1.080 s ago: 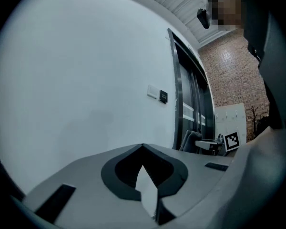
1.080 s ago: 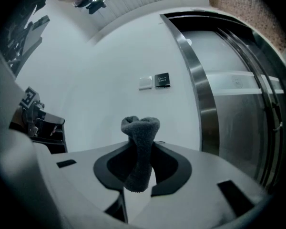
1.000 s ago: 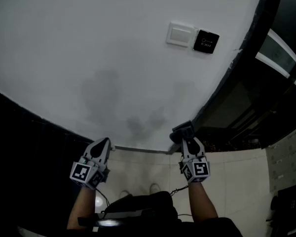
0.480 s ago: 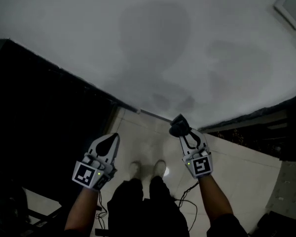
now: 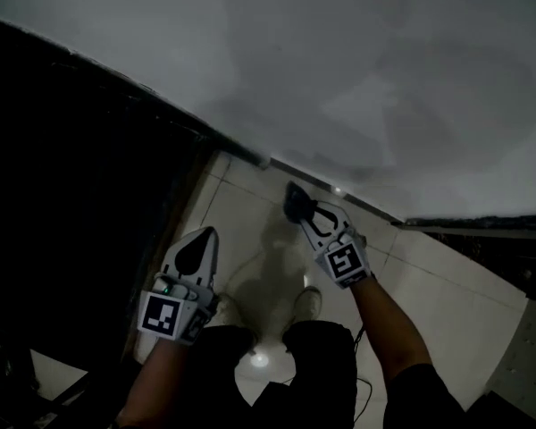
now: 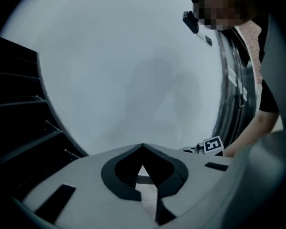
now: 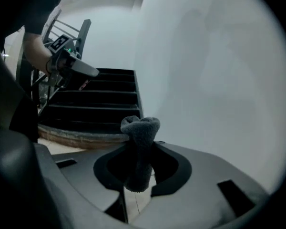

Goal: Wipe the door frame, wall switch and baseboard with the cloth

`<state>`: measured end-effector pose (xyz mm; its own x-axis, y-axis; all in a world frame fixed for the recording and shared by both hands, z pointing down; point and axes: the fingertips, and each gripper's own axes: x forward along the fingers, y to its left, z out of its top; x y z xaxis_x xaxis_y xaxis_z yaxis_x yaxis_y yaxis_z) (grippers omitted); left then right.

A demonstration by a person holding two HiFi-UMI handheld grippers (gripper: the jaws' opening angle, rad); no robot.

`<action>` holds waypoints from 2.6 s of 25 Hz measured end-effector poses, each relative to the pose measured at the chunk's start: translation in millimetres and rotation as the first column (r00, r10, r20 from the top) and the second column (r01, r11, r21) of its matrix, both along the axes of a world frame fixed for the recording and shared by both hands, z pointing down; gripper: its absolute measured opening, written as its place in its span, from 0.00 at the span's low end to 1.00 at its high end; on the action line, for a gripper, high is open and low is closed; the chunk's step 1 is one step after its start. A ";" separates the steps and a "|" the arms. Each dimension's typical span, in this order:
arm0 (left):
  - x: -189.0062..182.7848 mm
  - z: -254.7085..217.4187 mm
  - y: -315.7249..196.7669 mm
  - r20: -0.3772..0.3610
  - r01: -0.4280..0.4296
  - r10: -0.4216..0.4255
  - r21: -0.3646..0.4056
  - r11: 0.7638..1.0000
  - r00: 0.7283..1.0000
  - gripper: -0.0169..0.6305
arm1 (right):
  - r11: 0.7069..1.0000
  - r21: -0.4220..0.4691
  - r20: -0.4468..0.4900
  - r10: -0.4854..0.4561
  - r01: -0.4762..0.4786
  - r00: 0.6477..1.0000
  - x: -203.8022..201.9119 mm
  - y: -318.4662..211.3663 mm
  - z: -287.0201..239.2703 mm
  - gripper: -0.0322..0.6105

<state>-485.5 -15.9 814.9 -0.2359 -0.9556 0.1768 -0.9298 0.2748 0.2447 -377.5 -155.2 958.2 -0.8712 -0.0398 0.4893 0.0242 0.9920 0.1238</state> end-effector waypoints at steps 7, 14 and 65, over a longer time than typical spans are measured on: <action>-37.7 157.2 -22.8 -0.099 0.140 -0.136 0.032 0.990 0.986 0.03 | 0.996 0.071 -0.080 -0.048 0.054 0.996 -95.2 -18.5 224.9 0.18; -31.4 157.4 -45.7 0.120 -0.070 0.059 0.090 0.994 0.991 0.03 | 0.965 -0.003 -0.049 0.260 -0.261 0.964 -125.0 -84.6 321.4 0.18; 185.0 161.0 -166.4 0.083 -0.499 0.495 0.034 0.866 0.865 0.03 | 0.790 0.061 -0.078 0.613 -0.610 0.786 151.3 -195.2 333.3 0.18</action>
